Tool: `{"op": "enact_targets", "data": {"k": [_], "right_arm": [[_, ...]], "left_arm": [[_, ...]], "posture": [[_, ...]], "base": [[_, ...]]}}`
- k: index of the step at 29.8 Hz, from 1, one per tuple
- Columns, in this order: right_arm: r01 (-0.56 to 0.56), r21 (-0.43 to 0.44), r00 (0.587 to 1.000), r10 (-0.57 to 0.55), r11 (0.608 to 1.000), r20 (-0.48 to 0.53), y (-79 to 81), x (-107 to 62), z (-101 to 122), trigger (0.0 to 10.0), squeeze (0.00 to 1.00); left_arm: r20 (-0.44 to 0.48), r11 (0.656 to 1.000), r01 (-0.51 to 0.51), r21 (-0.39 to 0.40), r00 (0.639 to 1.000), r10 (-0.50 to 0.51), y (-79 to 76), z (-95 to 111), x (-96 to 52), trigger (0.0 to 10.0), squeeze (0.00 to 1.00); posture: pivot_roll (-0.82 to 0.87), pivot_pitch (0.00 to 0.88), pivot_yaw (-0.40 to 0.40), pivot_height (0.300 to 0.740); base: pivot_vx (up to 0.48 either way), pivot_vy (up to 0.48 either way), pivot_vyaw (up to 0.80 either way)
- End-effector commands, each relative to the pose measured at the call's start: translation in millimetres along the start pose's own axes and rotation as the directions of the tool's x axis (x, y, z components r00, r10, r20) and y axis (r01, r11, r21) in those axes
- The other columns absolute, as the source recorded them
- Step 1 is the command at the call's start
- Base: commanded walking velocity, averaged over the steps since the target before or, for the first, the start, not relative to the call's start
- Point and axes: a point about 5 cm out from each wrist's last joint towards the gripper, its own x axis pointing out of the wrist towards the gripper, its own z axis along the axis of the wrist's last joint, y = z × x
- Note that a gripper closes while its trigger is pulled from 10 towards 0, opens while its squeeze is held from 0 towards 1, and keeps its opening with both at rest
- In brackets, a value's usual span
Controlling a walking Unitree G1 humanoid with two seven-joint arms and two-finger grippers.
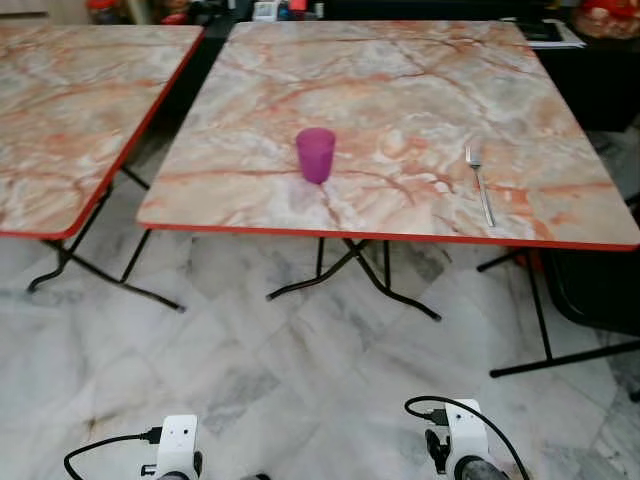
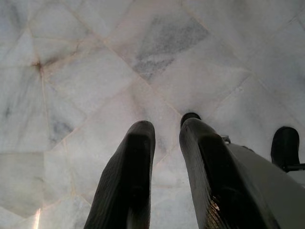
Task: Setting the table
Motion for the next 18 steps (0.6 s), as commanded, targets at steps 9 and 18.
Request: {"op": "enact_targets", "data": {"k": [9, 18], "right_arm": [[-0.009, 0.008, 0.999, 0.009, 1.0, -0.042, 4.7, -0.8, -7.7, 10.0, 0.0], [0.002, 0.023, 1.0, -0.001, 1.0, -0.026, 3.2, -0.5, -5.2, 10.0, 0.0]], "left_arm": [[-0.062, 1.0, 0.001, -0.004, 0.998, -0.002, 0.7, -16.0, -3.5, 10.0, 0.0], [-0.062, 1.0, 0.0, 0.0, 0.998, 0.0, 1.8, -17.2, -4.0, 10.0, 0.0]], "posture": [[-0.06, 0.2, 0.007, 0.74], [-0.06, 0.191, 0.01, 0.74]], "base": [[0.255, 0.0, -0.34], [0.253, 0.0, 0.0]]}}
